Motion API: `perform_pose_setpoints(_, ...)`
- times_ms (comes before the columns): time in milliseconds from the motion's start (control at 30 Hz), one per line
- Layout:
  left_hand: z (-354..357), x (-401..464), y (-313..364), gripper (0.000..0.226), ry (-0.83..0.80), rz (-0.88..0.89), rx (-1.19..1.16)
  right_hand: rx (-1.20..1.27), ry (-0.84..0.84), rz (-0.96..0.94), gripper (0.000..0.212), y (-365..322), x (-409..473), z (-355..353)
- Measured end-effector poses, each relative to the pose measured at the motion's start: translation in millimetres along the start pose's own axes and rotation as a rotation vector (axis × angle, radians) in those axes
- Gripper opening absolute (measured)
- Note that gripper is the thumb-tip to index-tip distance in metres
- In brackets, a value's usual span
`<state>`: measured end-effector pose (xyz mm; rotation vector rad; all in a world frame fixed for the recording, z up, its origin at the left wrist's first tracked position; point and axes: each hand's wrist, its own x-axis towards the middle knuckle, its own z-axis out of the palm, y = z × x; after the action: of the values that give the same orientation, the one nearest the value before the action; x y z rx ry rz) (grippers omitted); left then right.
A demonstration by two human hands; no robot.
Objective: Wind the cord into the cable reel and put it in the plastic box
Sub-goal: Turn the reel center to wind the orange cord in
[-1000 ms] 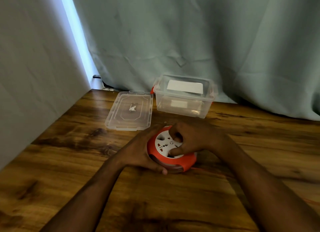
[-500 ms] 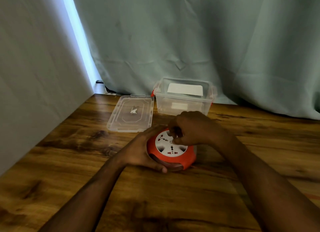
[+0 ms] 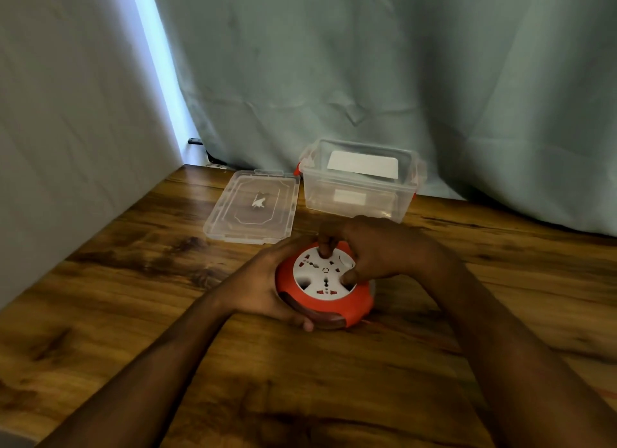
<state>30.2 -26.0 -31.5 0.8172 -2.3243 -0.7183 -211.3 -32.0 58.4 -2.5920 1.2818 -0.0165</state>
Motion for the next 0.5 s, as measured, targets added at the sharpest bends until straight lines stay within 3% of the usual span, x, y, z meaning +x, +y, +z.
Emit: perform_pose_setpoints(500, 4, 8, -3, 0.137, -0.011, -0.091, -0.068, -0.166, 0.061, 0.017, 0.046, -2, 3, -2)
